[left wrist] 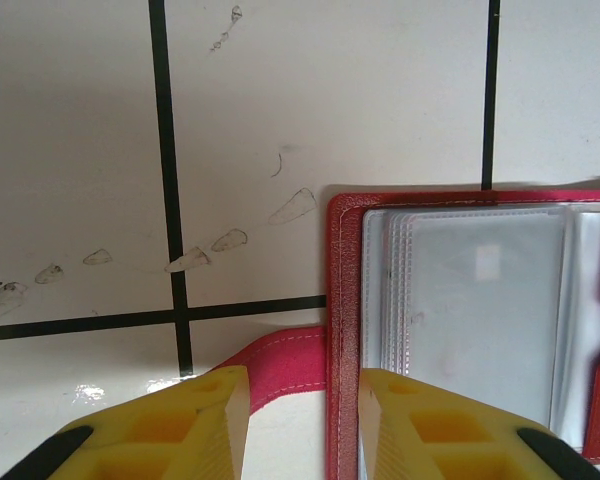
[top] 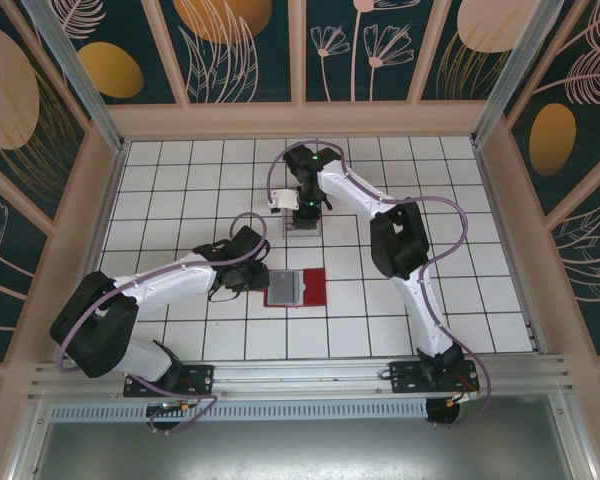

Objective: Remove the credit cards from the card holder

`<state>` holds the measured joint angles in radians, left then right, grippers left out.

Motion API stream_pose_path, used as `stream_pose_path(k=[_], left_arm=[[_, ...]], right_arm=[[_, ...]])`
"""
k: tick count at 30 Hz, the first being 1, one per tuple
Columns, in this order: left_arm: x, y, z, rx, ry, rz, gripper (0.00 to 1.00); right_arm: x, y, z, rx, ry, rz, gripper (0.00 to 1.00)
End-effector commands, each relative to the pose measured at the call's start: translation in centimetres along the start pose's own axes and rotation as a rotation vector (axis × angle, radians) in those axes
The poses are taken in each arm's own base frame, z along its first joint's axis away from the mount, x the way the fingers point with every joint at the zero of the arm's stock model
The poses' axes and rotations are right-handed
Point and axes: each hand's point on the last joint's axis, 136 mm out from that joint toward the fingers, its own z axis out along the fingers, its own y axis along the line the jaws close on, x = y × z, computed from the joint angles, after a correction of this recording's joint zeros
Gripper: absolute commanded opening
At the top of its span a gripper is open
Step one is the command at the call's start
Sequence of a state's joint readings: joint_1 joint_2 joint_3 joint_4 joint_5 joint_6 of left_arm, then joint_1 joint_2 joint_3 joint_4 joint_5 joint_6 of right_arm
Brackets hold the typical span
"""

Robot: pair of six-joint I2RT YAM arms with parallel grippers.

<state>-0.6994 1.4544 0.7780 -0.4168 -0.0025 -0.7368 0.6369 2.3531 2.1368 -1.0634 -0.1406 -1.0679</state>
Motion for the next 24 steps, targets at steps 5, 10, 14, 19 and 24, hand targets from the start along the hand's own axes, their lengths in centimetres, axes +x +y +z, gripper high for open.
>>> stream_pose_path(k=[5, 10, 14, 19, 24], left_arm=[[-0.2, 0.1, -0.5, -0.003, -0.010, -0.002, 0.35], [-0.3, 0.0, -0.6, -0.002, -0.014, -0.002, 0.35], [-0.2, 0.0, -0.5, -0.002, -0.013, -0.002, 0.35], [-0.3, 0.0, -0.6, -0.001, -0.020, 0.004, 0.35], [-0.9, 0.0, -0.9, -0.003, -0.048, 0.010, 0.34]], right_arm=[[-0.8, -3.1, -3.7, 0.216, 0.030, -0.030, 0.34], [-1.6, -3.3, -4.7, 0.254, 0.009, -0.047, 0.34], [-1.3, -4.0, -5.2, 0.311, 0.025, -0.039, 0.34], [-1.3, -4.6, -6.3, 0.382, 0.002, -0.019, 0.34], [-1.3, -4.9, -7.5, 0.442, -0.049, 0.105, 0.34]])
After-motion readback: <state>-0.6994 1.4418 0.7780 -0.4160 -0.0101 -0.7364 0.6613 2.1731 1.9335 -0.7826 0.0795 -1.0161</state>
